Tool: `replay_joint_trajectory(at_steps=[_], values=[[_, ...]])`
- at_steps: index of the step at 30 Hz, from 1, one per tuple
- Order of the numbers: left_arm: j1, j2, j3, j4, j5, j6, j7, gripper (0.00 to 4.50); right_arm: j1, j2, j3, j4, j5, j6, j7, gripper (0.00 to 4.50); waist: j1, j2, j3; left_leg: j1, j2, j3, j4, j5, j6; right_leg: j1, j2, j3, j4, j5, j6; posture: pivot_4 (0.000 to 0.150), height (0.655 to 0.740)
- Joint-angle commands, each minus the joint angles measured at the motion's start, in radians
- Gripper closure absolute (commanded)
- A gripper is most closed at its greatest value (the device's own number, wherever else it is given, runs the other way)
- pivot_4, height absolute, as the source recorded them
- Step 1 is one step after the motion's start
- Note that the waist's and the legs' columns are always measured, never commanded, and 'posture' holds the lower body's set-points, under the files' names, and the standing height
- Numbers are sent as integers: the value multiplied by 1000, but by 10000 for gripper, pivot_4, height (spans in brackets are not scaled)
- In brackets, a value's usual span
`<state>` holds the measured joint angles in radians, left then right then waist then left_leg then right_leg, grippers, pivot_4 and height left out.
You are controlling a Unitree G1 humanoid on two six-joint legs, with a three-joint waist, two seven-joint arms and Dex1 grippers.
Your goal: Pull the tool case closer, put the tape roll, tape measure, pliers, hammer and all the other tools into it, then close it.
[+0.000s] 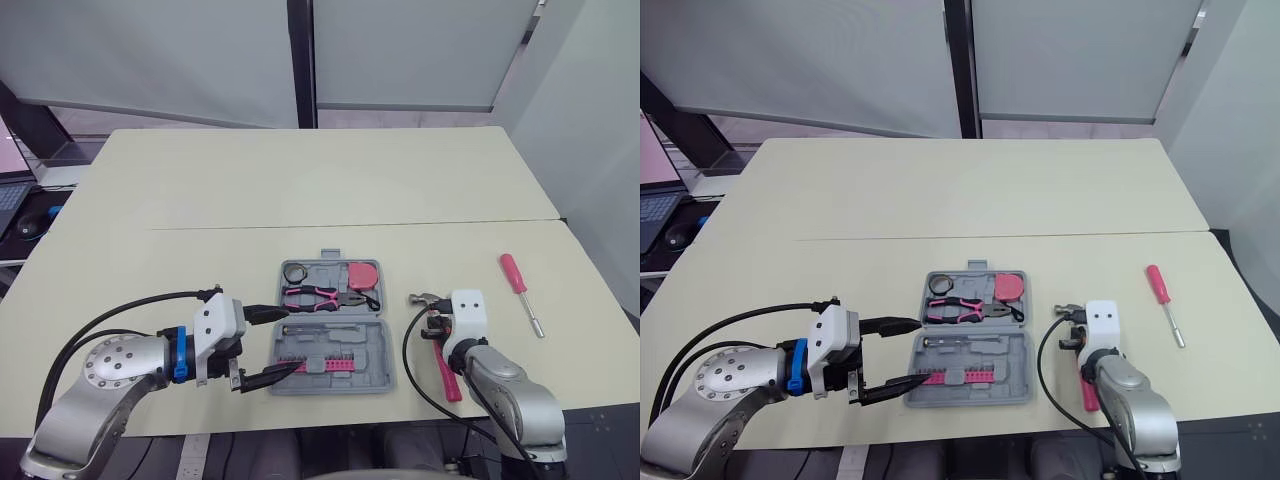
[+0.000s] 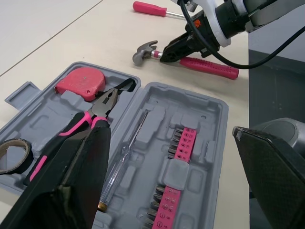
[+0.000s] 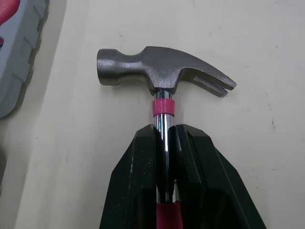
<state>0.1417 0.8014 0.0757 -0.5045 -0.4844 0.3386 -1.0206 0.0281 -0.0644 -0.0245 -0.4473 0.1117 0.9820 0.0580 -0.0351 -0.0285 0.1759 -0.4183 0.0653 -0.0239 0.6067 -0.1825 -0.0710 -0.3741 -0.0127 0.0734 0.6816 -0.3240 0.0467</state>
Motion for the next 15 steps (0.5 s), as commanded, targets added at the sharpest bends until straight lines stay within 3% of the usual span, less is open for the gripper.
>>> replay_joint_trajectory(at_steps=[1,4,5,12,15], values=[[-14,1,-7,-44,-2,-5,5,0,-2,23,8,-6,6,-24,-12,40416,0,0,0,0,0,0,0,0,0,0,0,0,0,0,0,1500,7400],[-16,2,-6,-46,-3,-2,8,0,0,46,-4,-7,8,-15,-30,40416,0,0,0,0,0,0,0,0,0,0,0,0,0,0,0,1500,7400],[-16,3,-5,-46,-3,-2,8,0,-1,45,-8,-9,9,-12,-29,33208,0,0,0,0,0,0,0,0,0,0,0,0,0,0,0,1500,7400],[-2,7,9,-45,3,-7,12,0,-23,-56,-51,-160,62,76,52,16155,1,0,0,0,0,0,-1,0,0,0,0,0,0,0,0,1500,7400],[9,7,15,-43,6,-14,12,0,-57,-247,-17,-205,94,73,198,7502,1,1,1,0,0,0,0,0,0,0,-1,0,0,-1,2,1500,7400]])
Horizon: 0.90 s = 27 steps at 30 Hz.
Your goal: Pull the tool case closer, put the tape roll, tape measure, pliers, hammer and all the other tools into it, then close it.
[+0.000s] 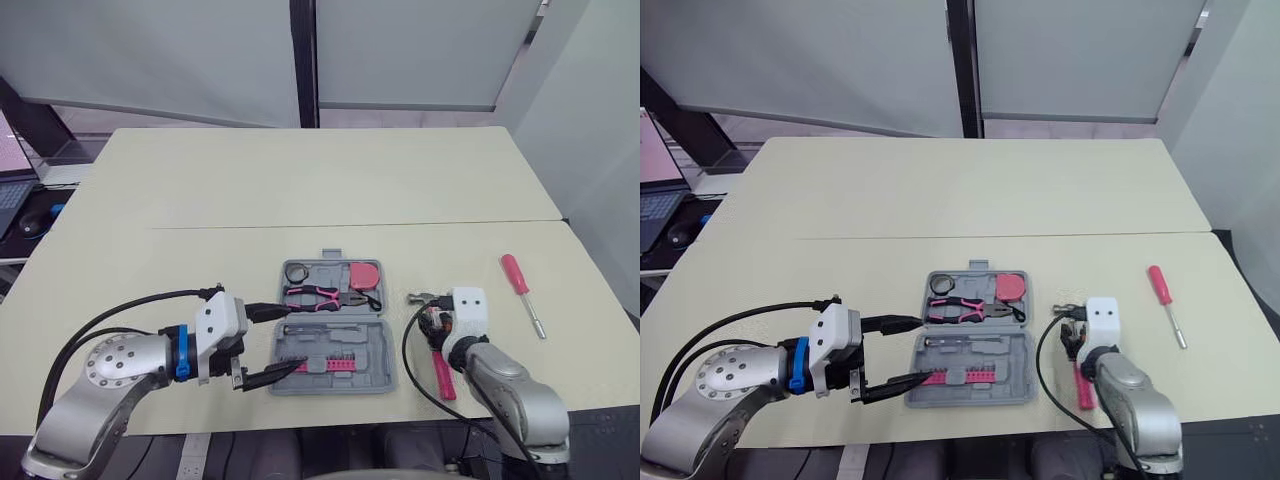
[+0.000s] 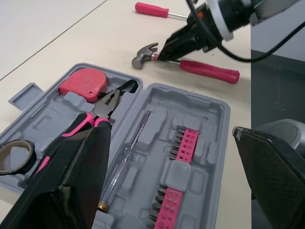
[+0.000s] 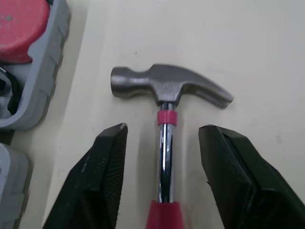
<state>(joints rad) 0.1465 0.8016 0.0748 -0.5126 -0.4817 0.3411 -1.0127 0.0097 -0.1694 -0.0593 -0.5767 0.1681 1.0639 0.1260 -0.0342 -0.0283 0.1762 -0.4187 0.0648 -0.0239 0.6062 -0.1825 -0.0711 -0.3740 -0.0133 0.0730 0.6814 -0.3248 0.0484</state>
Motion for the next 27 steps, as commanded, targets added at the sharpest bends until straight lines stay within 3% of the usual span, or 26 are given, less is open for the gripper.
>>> replay_joint_trajectory(at_steps=[1,2,4,7,10,13,18,27], values=[[7,6,18,-36,2,-17,4,0,-59,-262,64,-71,30,-60,224,3848,0,1,1,0,0,1,0,0,0,0,0,0,0,-1,1,1500,7400],[11,5,19,-38,0,-18,3,0,-83,-374,111,-56,18,-126,317,774,0,2,1,0,0,1,0,0,0,0,0,1,0,-1,1,1500,7400],[17,3,20,-44,-10,-22,-5,0,-146,-558,192,16,-27,-299,480,774,-2,2,2,1,-1,2,1,0,0,0,-1,1,-1,-1,1,1500,7400],[18,1,17,-53,-23,-29,-20,0,-303,-731,315,186,-114,-600,716,774,-8,1,2,2,0,1,1,0,0,1,0,0,-1,-2,0,1500,7400],[9,3,11,-62,-29,-27,-28,0,-502,-825,468,385,-268,-975,936,774,-11,2,5,1,0,1,1,0,0,1,0,0,-1,-1,2,1500,7400],[2,4,-1,-68,-22,-26,-33,0,-666,-832,590,549,-372,-1266,1105,774,-16,2,6,1,0,1,1,0,0,1,0,0,-1,2,6,1500,7400],[-14,-1,-20,-75,-17,-14,-21,0,-831,-790,729,730,-457,-1592,1328,774,-14,2,7,0,0,1,0,0,0,1,0,-1,-1,3,2,1500,7400],[8,-7,-41,-90,-1,-22,-8,0,-937,-596,830,1005,-638,-1801,1310,774,-15,3,7,2,0,1,1,0,0,2,0,-1,0,4,2,1500,7400]])
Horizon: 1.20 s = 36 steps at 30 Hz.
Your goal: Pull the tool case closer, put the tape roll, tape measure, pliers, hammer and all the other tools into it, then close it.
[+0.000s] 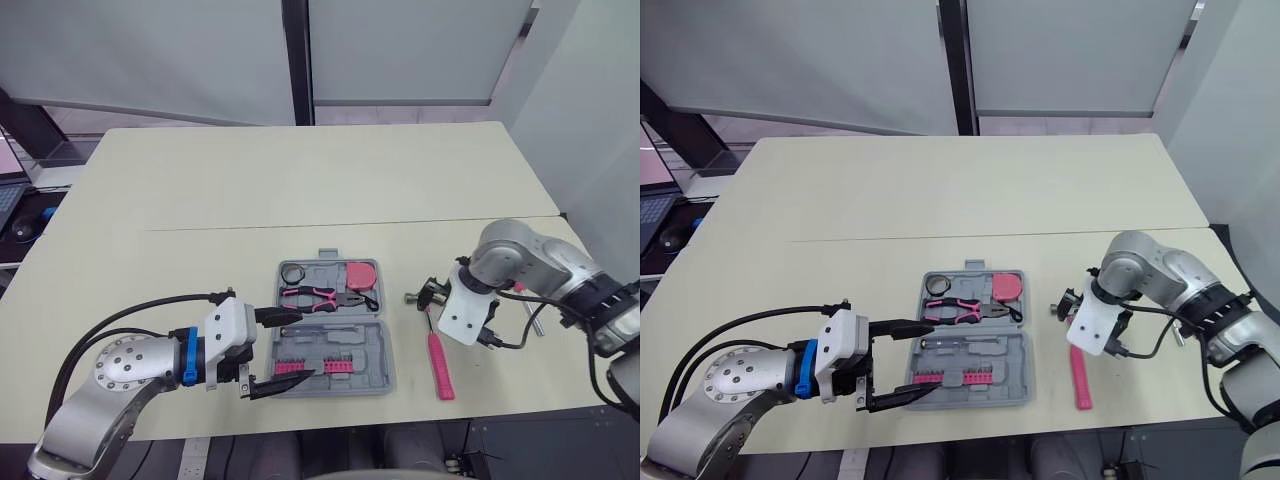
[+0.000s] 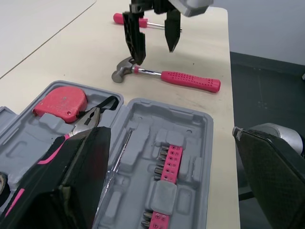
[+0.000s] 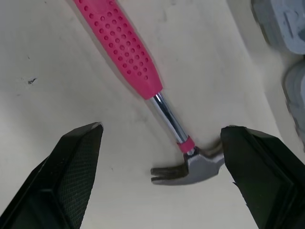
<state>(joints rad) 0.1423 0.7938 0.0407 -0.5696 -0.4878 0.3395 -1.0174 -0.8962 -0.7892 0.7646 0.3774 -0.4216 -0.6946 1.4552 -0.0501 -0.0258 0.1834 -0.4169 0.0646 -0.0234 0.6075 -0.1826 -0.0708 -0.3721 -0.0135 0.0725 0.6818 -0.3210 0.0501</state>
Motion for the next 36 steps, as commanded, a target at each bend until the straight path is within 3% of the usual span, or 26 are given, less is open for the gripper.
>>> replay_joint_trajectory(at_steps=[1,5,11,17,22,30,36], values=[[20,0,-9,-33,11,-28,-3,0,-36,39,15,78,-72,-56,-27,774,2,0,0,0,0,0,0,0,0,0,0,0,0,0,0,1500,7400],[39,-6,-17,-29,33,-52,4,0,-51,79,37,166,-149,-99,-81,774,4,1,0,0,0,0,1,0,0,0,0,0,0,0,0,1500,7400],[62,-16,-22,-26,56,-74,12,0,-53,103,39,227,-198,-140,-138,19857,14,1,0,0,0,0,1,0,0,0,0,0,1,0,0,1500,7400],[59,-25,-23,-4,70,-90,12,0,-50,105,39,247,-223,-161,-171,32207,17,1,0,2,0,0,1,0,0,2,0,0,1,0,0,1500,7400],[49,-31,-20,6,73,-93,10,0,-49,92,24,235,-220,-173,-185,39573,18,1,0,2,0,-1,1,0,0,3,0,0,1,1,0,1500,7400],[31,-36,-9,19,65,-89,15,0,-3,-79,-61,19,20,-109,-15,40136,22,5,3,1,-1,-1,1,0,0,2,-1,0,1,1,0,1500,7400],[1,-42,-14,39,67,-90,16,0,106,-216,-186,-146,200,146,88,40140,21,5,3,1,-1,-1,1,0,0,2,-1,-1,1,1,0,1500,7400]])
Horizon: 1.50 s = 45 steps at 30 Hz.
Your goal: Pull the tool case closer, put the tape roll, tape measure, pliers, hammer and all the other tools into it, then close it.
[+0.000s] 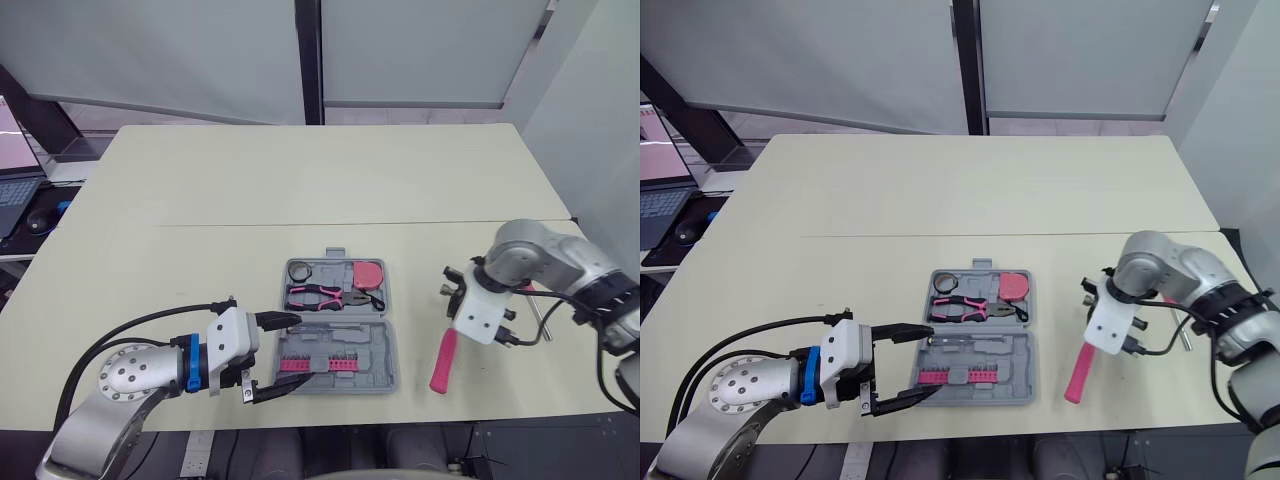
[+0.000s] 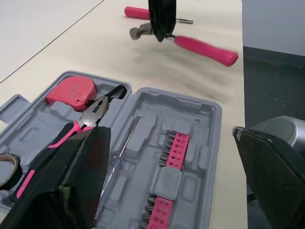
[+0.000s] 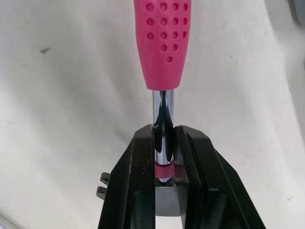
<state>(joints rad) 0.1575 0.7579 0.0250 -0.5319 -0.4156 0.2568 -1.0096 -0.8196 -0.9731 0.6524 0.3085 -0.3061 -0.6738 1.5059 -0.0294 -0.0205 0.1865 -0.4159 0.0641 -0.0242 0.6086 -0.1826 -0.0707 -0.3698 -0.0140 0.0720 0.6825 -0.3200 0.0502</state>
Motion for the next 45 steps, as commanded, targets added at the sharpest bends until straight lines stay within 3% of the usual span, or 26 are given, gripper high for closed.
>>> replay_joint_trajectory(at_steps=[1,11,16,22,29,36,38,45], values=[[-18,-7,5,7,-5,-10,8,0,66,-43,-109,-114,127,245,50,40141,-1,0,0,0,0,0,0,0,0,0,0,0,0,0,0,1500,7400],[-27,0,58,41,-16,-14,21,0,344,-18,-431,-426,346,1394,-146,40167,-1,0,0,0,0,0,1,0,0,0,0,0,1,0,0,1500,7400],[-32,1,48,35,-19,-7,16,0,470,5,-516,-583,432,1721,-268,40169,0,0,0,-1,0,0,1,0,0,-1,0,0,0,0,1,1500,7400],[-65,-5,21,32,-27,7,9,0,494,220,-613,-609,427,2040,-577,40170,-6,0,0,-2,0,0,1,0,0,-2,1,1,0,1,2,1500,7400],[-107,-28,9,3,-83,63,25,0,417,488,-698,-540,392,2097,-877,40170,-5,0,0,-3,0,0,1,0,0,-3,1,1,0,1,3,1500,7400],[-122,-30,-3,19,-65,56,18,0,437,597,-695,-510,406,2014,-1017,40171,-5,0,0,-4,0,0,0,0,0,-4,2,1,0,1,3,1500,7400],[-119,-28,-2,23,-60,50,14,0,449,606,-698,-517,415,1982,-1035,32982,-6,-1,-1,-4,0,0,0,0,0,-3,2,1,0,1,3,1500,7400],[-103,-21,22,26,-69,45,4,0,516,499,-693,-617,486,1771,-939,17637,-5,0,-1,-4,0,0,1,0,0,-3,2,1,0,1,3,1500,7400]])
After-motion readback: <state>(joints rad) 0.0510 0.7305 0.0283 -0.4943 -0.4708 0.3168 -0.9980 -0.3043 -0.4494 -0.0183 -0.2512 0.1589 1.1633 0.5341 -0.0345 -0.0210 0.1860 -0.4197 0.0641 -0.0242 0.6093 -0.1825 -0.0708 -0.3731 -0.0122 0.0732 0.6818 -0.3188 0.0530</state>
